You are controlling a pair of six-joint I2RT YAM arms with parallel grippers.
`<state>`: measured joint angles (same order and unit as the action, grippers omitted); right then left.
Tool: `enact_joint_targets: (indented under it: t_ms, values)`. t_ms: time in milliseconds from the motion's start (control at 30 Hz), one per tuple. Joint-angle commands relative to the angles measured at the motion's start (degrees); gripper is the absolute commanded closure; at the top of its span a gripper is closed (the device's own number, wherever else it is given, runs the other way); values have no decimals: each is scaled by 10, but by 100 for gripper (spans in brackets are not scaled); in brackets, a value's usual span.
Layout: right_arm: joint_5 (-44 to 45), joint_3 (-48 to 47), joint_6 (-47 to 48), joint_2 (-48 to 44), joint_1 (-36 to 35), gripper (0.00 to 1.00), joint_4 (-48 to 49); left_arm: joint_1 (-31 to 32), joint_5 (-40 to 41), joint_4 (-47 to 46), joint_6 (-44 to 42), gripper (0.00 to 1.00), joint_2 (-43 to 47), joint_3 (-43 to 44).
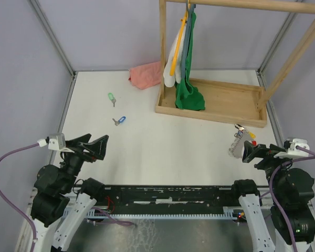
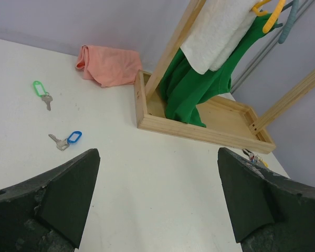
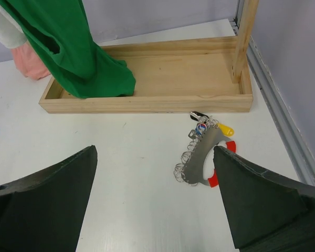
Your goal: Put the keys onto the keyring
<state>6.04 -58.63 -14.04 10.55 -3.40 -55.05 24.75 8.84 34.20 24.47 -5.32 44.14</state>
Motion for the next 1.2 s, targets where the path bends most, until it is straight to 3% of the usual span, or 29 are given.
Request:
enact_joint_targets:
  t_ms: [0,333,600,1167]
  values:
    - [7,-14,6,13,-3,0,3,-2,2,-18,-17,1,4,0]
    - [-49,-23,-22,88,-4,0,-10,-2,-19,-43,-25,1,-18,-1]
    - [-118,15,-89,204,-3,0,11,-2,-52,-57,-55,1,-43,-9]
    - [97,147,-129,471,19,3,169,-1,-47,-66,-113,1,-37,-45]
